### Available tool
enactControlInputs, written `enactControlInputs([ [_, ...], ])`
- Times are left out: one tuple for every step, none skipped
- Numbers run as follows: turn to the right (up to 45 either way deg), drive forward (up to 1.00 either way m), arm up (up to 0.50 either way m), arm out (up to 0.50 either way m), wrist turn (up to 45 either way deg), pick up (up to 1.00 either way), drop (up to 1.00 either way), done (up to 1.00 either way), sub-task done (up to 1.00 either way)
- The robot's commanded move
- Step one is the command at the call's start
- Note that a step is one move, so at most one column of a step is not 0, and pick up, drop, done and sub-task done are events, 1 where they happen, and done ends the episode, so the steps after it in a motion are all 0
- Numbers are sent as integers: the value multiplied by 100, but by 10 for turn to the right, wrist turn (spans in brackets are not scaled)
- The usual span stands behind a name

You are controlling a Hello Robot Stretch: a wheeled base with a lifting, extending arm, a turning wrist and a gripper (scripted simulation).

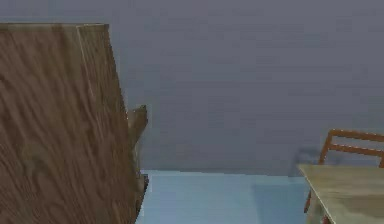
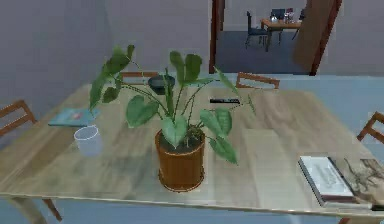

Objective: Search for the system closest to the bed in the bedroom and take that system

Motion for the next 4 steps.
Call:
enactControlInputs([
  [0, 100, 0, 0, 0, 0, 0, 0, 0],
  [150, 0, 0, 0, 0, 0, 0, 0, 0],
  [0, 15, 0, 0, 0, 0, 0, 0, 0],
  [450, 0, 0, 0, 0, 0, 0, 0, 0],
])
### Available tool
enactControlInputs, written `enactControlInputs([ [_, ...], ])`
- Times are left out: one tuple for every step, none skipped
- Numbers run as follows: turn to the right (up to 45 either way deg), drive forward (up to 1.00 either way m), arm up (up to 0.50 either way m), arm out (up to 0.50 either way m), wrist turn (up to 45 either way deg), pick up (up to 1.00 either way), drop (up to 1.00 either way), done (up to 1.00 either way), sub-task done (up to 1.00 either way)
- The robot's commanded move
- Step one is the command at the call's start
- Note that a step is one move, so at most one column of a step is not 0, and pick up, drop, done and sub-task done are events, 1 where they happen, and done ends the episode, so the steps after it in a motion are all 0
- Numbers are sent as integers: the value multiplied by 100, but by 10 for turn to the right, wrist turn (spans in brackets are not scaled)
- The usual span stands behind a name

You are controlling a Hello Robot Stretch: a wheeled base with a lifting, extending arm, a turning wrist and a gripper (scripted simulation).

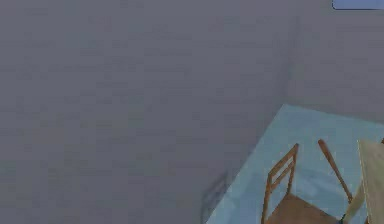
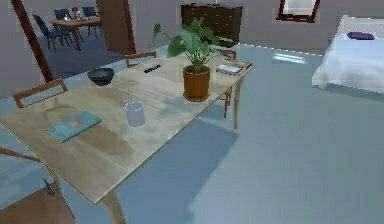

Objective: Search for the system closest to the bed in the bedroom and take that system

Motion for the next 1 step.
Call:
enactControlInputs([
  [300, 0, 0, 0, 0, 0, 0, 0, 0],
])
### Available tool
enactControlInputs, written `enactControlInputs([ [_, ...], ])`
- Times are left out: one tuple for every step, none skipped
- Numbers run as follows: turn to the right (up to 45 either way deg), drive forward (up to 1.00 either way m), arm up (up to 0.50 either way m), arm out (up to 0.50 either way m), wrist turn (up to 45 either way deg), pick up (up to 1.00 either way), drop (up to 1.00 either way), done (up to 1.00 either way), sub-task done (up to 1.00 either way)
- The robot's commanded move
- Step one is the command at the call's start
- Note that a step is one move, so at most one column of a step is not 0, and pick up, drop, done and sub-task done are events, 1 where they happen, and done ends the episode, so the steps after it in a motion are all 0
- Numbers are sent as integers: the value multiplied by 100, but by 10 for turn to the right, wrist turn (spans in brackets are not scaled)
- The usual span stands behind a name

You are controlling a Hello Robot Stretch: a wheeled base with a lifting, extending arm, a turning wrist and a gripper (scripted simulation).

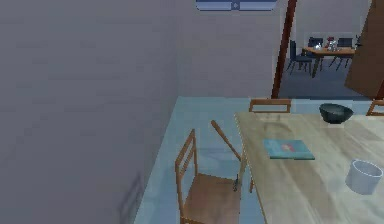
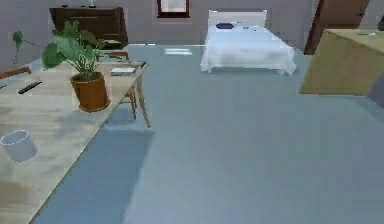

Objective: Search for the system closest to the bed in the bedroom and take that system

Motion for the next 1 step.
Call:
enactControlInputs([
  [0, 30, 0, 0, 0, 0, 0, 0, 0],
])
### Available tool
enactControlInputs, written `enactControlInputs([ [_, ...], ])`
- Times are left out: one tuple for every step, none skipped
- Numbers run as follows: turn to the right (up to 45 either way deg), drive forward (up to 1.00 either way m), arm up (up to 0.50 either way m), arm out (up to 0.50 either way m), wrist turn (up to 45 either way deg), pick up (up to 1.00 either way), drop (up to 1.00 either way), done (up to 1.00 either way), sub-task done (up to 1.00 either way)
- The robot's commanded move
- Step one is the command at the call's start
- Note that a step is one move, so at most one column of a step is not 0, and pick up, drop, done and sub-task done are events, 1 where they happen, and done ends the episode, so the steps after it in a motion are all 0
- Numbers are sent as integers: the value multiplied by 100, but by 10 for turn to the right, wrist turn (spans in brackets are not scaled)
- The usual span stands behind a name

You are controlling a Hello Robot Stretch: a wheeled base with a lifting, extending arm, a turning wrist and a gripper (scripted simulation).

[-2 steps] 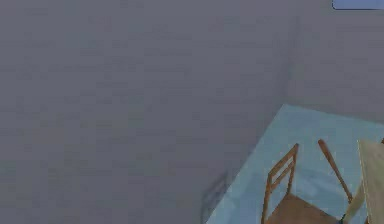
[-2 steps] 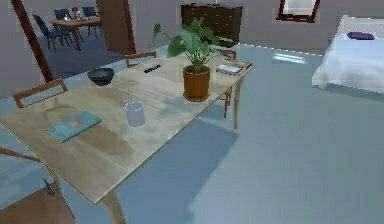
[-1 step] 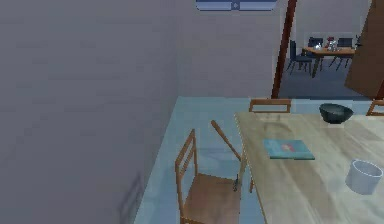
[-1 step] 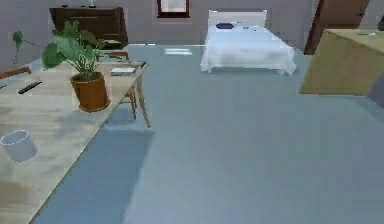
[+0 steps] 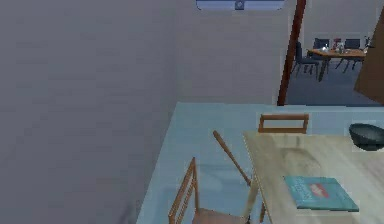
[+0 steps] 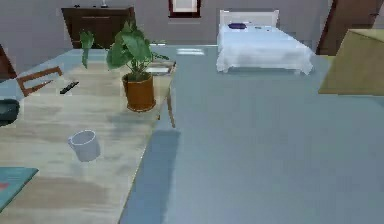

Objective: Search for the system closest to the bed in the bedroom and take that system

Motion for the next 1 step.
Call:
enactControlInputs([
  [450, 0, 0, 0, 0, 0, 0, 0, 0],
])
